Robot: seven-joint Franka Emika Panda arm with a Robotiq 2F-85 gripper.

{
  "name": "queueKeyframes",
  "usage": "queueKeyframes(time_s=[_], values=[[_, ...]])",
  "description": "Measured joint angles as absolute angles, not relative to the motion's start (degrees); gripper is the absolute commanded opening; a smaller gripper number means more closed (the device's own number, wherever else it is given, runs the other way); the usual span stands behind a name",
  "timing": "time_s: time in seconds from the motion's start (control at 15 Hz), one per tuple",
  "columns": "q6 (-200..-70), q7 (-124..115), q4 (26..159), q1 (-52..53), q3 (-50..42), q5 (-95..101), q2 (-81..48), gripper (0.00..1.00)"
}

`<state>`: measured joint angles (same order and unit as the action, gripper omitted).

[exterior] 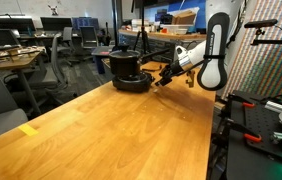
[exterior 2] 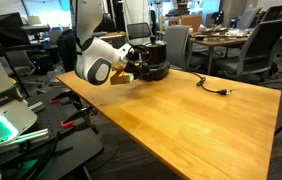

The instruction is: Put the pot on the stove, cover it with the lid then turn the stove on

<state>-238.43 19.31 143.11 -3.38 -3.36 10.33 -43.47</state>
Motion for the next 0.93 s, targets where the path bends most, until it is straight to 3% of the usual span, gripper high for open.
queueKeyframes(time_s=[0.93], values=[[-241.11, 20.49, 140.56, -1.91, -5.69, 10.44, -44.95, 1.00]])
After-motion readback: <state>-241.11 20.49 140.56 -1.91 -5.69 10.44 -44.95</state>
